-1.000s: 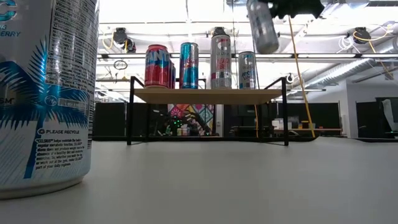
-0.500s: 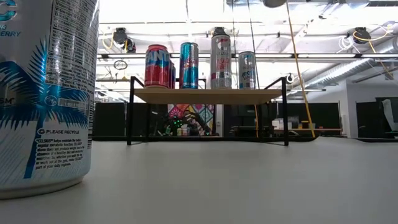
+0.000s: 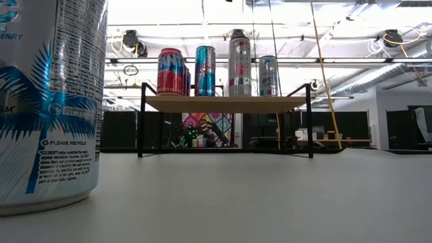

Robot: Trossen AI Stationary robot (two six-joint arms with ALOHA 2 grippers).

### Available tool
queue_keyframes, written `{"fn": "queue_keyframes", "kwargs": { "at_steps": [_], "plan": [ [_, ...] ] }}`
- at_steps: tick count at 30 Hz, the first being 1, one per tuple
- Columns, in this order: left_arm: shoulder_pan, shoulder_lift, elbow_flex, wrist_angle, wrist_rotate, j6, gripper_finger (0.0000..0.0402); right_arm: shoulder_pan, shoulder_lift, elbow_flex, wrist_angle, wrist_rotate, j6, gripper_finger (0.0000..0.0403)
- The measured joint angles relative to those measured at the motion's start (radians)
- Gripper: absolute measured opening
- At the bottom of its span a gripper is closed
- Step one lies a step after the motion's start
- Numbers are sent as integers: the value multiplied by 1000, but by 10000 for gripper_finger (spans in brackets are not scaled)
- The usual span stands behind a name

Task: Place canned beverage on shelf
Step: Put the top white-blue soda can on the shelf aligned with the other white-blue soda can

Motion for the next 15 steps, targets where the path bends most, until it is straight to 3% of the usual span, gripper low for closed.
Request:
{"fn": "queue_keyframes", "kwargs": {
  "at_steps": [10, 15],
  "plan": [
    [0, 12, 0, -18, 33, 5, 356, 52, 0, 0, 2, 68, -19, 210],
    [0, 11, 0, -34, 36, 0, 311, 52, 0, 0, 2, 71, -16, 210]
  ]
}}
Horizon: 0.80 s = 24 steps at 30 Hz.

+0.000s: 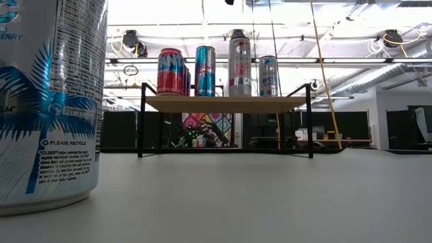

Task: Place canned beverage on shelf
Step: Put the top white-blue soda can on the shelf aligned with the other white-blue soda can

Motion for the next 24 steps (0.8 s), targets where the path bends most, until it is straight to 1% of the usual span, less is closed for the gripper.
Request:
{"fn": "queue_keyframes", "kwargs": {
  "at_steps": [4, 7, 11, 14, 17, 20, 24],
  "plan": [
    [-5, 0, 0, -4, 0, 1, 268, 0, 0, 0, -6, 1, 3, 210],
    [-5, 0, 0, -4, 0, 2, 249, 0, 0, 0, -15, 10, 5, 211],
    [-5, -1, 0, -2, 1, 3, 248, 0, 0, 0, -14, 19, 5, 225],
    [-5, -1, 0, -1, 2, 1, 250, 0, 0, 0, -11, 23, 20, 252],
    [-4, -1, 0, -11, -1, -3, 251, 0, -4, 1, -4, 50, 54, 285],
    [-4, -3, -1, -12, -9, -2, 251, 0, -22, 2, -12, 124, 92, 313],
    [-4, -10, -1, 1, -57, 6, 251, 0, -63, 2, -61, 227, 105, 333]
  ]
}}
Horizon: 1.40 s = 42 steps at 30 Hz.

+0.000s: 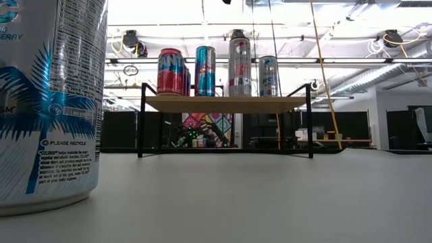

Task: Place canned beverage on shelf
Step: Put the top white-blue soda can on the shelf aligned with the other white-blue soda can

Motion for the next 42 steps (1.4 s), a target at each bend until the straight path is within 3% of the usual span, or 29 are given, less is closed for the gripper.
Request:
{"fn": "queue_keyframes", "kwargs": {
  "at_steps": [6, 8, 16, 25, 39, 42],
  "plan": [
    [0, 0, 0, -13, -115, 72, 251, 18, -83, 2, -273, 307, -72, 336],
    [0, 2, 0, -16, -135, 81, 251, 34, -97, 3, -323, 346, -99, 336],
    [2, 1, 0, 4, -180, 152, 251, 96, -92, 0, -370, 399, -145, 336],
    [0, 3, 0, 0, -183, 153, 251, 154, -66, 0, -289, 452, -213, 324],
    [1, 4, 0, -11, -191, 146, 251, 160, -66, 0, -295, 450, -229, 206],
    [0, 4, 0, -12, -213, 149, 254, 160, -66, 0, -295, 447, -247, 196]
  ]
}}
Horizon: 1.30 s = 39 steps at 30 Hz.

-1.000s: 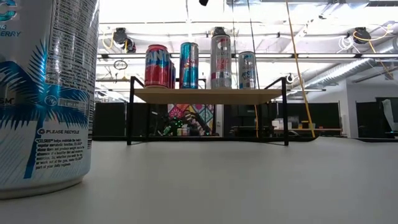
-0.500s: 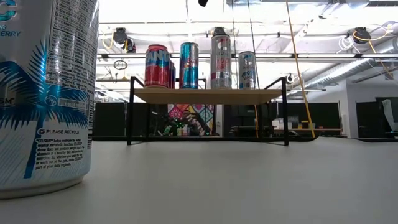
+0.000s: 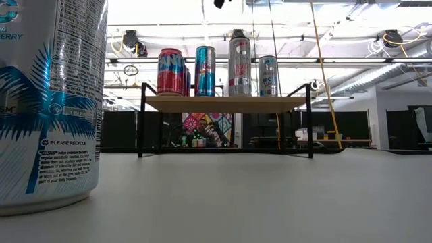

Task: Place canned beverage on shelf
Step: Put the top white-blue soda can on the shelf aligned with the other white-blue soda can

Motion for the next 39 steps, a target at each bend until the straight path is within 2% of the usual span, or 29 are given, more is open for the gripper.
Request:
{"fn": "queue_keyframes", "kwargs": {
  "at_steps": [3, 13, 18, 23, 26, 32, 36, 39],
  "plan": [
    [-2, 0, 0, 1, -16, 1, 271, -4, -5, 0, -2, -3, -8, 195],
    [-2, 0, 4, 5, -27, -52, 380, -76, -49, -1, -94, 1, -45, 193],
    [-3, 0, 3, 3, -28, -53, 390, -123, -55, -6, -188, -1, -97, 196],
    [-16, -18, 3, -14, -30, -54, 391, -163, -70, -105, -152, -26, -75, 195],
    [-34, -46, 2, -45, -44, -54, 391, -183, -101, -212, -83, -51, -54, 198],
    [-77, -105, 2, -168, -91, -57, 391, -256, -169, -447, 189, -107, -37, 197],
    [-97, -129, 1, -222, -103, -78, 391, -322, -164, -578, 358, -172, -44, 196],
    [-100, -134, 2, -240, -109, -103, 391, -368, -138, -622, 430, -197, -61, 197]
  ]
}}
